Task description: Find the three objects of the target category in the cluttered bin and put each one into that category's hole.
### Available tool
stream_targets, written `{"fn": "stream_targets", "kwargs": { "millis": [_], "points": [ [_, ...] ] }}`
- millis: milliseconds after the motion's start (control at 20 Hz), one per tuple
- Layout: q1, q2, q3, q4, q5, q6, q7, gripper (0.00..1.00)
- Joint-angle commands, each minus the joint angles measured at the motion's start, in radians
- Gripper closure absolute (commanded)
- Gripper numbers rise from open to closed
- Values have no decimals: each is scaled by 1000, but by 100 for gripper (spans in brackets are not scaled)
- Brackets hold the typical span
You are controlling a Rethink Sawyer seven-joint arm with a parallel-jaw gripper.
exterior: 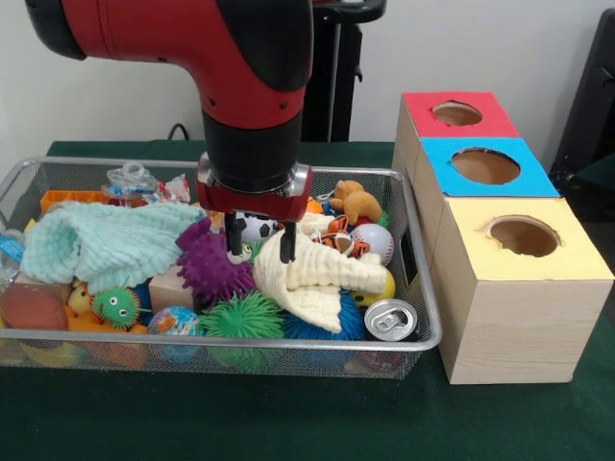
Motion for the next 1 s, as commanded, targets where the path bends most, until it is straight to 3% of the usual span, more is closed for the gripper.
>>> {"fn": "stream_targets", "kwargs": {
  "millis": [50, 250, 600, 1000],
  "points": [
    [18, 75, 97, -92, -34, 120, -204, 0],
    [22, 75, 96, -105, -31, 144, -200, 0],
    [32, 58, 92, -64, -12, 124, -151, 0],
    [3, -74, 83, 253, 25, -83, -23, 0]
  ]
}}
